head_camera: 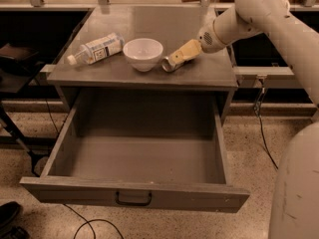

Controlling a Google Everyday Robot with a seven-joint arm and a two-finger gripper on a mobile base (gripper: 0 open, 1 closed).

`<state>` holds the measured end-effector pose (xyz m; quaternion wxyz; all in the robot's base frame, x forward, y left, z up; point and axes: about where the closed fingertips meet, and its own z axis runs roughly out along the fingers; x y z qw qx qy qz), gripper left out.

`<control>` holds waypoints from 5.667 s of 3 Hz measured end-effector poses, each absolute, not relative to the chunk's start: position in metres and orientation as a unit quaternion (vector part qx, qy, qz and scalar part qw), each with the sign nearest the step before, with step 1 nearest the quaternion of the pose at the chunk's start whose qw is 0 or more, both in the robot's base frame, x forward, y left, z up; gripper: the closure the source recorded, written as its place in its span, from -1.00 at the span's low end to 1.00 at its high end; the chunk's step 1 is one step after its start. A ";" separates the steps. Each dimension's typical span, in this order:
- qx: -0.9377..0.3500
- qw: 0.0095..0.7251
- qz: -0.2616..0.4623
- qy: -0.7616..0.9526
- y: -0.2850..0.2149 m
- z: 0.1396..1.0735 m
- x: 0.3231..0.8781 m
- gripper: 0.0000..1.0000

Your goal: Place redbull can into top drawer

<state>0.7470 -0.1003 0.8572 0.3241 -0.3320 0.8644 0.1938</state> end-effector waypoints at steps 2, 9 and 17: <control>-0.335 0.342 0.186 0.858 -0.092 0.853 0.756 -1.00; -0.339 0.355 0.160 0.856 -0.095 0.849 0.762 0.79; -0.513 0.395 0.181 0.740 -0.169 0.891 0.596 1.00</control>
Offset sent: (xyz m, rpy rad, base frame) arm 0.0127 0.0086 -0.0017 -0.0019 -0.0763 -0.0142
